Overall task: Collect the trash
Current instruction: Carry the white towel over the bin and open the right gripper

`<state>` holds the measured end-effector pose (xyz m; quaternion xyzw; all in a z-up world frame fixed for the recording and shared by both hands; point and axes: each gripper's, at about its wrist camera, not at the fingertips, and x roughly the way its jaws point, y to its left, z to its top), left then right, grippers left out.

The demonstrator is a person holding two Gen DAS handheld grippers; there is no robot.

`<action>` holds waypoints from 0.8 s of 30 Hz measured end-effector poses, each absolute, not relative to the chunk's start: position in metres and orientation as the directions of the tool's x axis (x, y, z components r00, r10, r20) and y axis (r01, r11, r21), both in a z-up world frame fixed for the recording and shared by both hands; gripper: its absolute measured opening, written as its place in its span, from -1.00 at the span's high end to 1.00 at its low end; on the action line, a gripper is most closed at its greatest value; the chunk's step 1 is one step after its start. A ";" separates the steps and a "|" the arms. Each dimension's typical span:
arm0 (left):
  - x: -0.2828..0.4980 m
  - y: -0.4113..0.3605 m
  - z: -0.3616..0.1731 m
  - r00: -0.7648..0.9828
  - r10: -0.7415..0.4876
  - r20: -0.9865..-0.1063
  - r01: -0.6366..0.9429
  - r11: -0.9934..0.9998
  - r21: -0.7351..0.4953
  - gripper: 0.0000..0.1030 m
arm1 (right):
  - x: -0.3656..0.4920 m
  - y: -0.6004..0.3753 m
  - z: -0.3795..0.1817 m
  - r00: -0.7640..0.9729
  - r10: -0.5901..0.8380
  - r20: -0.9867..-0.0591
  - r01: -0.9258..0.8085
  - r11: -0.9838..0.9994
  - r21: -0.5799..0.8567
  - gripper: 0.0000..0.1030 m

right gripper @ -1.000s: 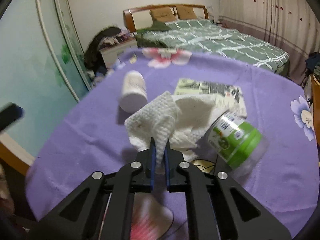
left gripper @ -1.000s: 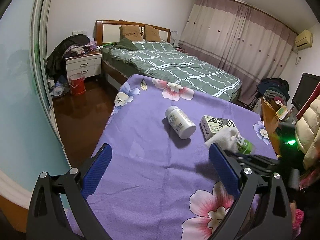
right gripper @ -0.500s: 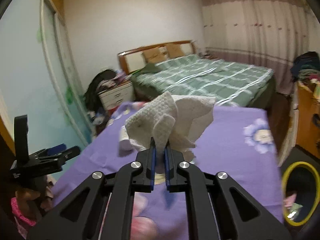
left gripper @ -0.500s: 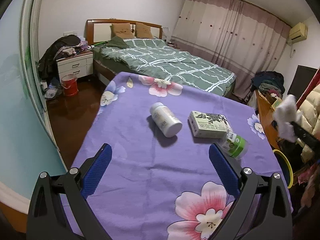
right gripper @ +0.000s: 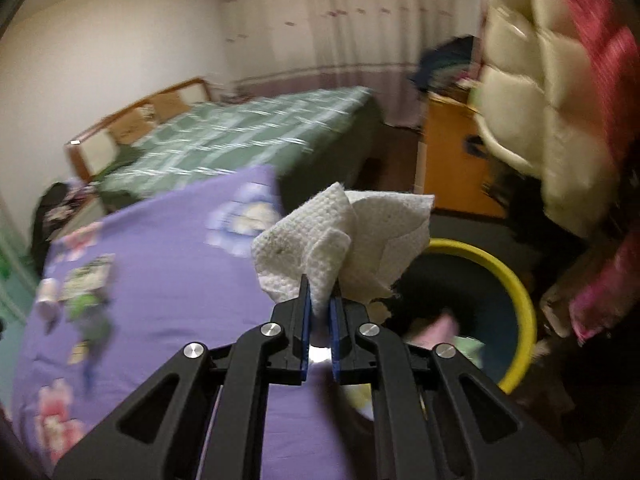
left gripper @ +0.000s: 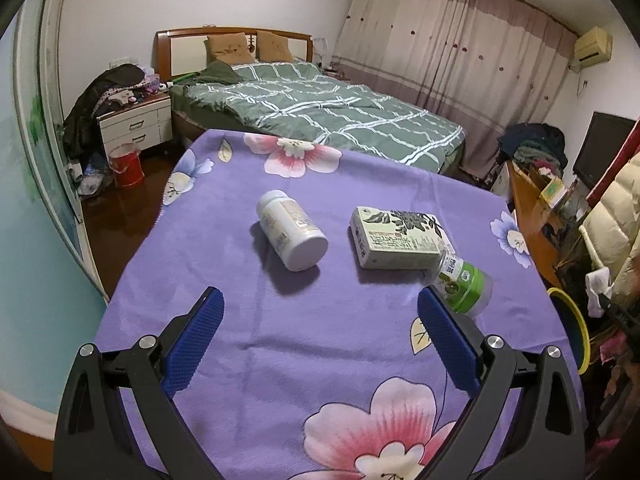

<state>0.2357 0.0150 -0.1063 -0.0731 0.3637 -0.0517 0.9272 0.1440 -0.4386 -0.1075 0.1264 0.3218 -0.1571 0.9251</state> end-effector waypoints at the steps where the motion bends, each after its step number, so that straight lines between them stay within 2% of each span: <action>1: 0.238 0.011 -0.108 0.727 -0.145 -0.671 0.045 0.985 -0.165 -0.86 | 0.145 -0.452 -0.117 0.722 -0.241 -0.649 0.411 0.904 0.121 0.83; 6: 0.250 -0.005 -0.110 0.721 -0.135 -0.680 0.054 0.989 -0.139 -0.86 | 0.143 -0.487 -0.141 0.661 -0.312 -0.682 0.510 0.854 0.104 0.73; 9: 0.257 -0.009 -0.111 0.717 -0.132 -0.684 0.054 0.990 -0.134 -0.86 | 0.141 -0.502 -0.149 0.644 -0.326 -0.692 0.543 0.832 0.114 0.49; 12: 0.265 -0.012 -0.113 0.714 -0.123 -0.689 0.050 0.991 -0.126 -0.86 | 0.139 -0.502 -0.150 0.643 -0.339 -0.687 0.553 0.826 0.110 0.39; 24: 0.320 0.012 -0.136 0.673 0.000 -0.740 -0.107 0.989 -0.098 -0.86 | 0.148 -0.489 -0.147 0.668 -0.305 -0.679 0.523 0.841 0.137 0.29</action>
